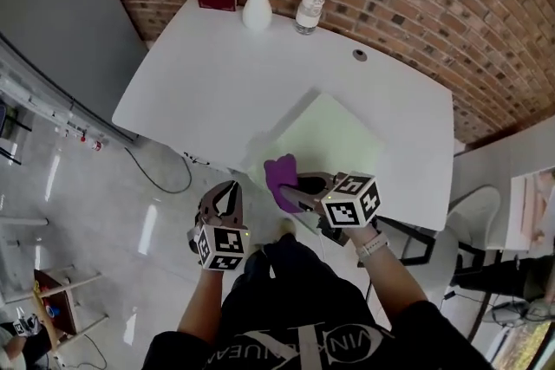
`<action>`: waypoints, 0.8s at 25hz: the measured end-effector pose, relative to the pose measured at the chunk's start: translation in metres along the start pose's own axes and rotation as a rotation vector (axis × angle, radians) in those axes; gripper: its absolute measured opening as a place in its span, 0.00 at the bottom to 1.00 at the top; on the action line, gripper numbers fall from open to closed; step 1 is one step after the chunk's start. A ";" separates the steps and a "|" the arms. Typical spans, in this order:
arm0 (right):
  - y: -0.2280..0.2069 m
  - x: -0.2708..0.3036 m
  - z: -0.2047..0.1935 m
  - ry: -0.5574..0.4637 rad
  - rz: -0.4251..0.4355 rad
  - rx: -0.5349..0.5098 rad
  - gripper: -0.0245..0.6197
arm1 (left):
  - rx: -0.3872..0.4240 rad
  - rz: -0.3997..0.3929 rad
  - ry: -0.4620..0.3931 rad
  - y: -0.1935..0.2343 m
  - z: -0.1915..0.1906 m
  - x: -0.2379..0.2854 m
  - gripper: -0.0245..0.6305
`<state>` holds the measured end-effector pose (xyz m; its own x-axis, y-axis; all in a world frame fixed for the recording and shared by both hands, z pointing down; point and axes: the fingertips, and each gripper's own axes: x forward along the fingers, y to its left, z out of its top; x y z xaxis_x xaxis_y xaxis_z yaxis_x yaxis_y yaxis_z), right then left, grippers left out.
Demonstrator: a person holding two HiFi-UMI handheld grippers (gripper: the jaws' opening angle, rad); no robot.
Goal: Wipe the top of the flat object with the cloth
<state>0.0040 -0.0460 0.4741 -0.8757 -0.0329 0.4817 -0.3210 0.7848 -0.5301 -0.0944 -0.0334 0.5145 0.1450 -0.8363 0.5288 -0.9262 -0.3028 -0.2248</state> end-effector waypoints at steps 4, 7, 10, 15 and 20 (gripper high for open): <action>0.006 0.025 0.004 0.135 0.116 -0.052 0.13 | -0.081 0.000 -0.010 -0.011 -0.004 -0.007 0.07; 0.010 0.046 -0.002 0.239 0.203 -0.060 0.14 | -0.119 0.036 -0.004 -0.008 -0.006 -0.014 0.07; 0.008 0.058 -0.010 0.351 0.262 -0.035 0.13 | -0.173 0.102 0.018 -0.003 -0.007 -0.018 0.07; -0.006 0.059 -0.013 0.496 0.302 -0.135 0.13 | -0.278 0.252 0.054 0.003 -0.011 -0.029 0.07; -0.029 0.056 -0.008 0.550 0.307 -0.188 0.13 | -0.342 0.354 0.076 -0.009 -0.014 -0.027 0.07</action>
<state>-0.0326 -0.0657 0.5226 -0.5890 0.4919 0.6412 0.0264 0.8047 -0.5931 -0.0945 -0.0015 0.5132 -0.2132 -0.8212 0.5294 -0.9769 0.1719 -0.1268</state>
